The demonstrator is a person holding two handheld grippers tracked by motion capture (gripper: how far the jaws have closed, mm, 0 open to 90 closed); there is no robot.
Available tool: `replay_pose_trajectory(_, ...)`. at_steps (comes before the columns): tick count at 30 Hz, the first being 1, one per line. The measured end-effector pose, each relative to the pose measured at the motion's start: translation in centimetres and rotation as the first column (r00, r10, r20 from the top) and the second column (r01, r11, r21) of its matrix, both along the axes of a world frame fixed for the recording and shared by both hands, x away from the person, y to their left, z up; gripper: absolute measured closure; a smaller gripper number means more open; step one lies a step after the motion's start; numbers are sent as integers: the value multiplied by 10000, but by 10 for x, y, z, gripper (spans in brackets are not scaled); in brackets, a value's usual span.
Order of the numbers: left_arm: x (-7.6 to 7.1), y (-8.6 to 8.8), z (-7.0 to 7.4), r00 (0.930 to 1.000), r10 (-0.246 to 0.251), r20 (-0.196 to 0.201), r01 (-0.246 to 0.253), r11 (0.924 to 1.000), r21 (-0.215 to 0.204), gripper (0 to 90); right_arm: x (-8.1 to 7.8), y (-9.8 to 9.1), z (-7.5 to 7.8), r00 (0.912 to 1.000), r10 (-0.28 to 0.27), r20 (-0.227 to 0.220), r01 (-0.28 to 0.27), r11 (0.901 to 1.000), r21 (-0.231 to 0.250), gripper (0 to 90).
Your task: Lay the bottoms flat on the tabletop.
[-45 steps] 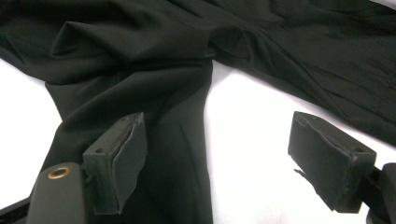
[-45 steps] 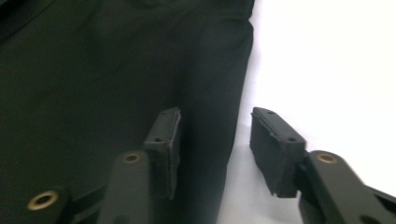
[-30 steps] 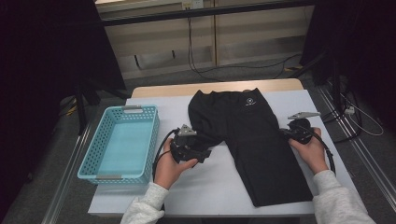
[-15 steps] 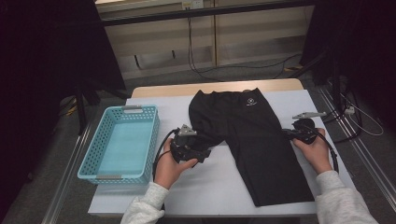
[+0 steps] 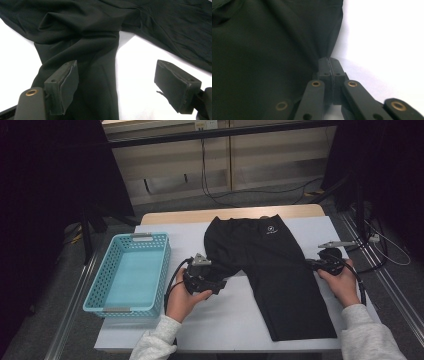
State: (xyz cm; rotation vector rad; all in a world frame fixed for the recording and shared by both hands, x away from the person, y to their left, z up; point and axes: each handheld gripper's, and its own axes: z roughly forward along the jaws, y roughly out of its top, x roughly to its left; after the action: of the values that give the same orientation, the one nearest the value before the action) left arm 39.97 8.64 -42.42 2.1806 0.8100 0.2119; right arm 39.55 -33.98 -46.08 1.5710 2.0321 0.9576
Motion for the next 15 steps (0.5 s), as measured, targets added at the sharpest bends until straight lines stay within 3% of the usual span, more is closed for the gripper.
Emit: replay_pose_trajectory(15, 1, -1, 1, 10000, -9, 46, 9, 10000, -29, 197, -6, -9, 1, 9998, -217, 6, 217, 9998, 6, 900)
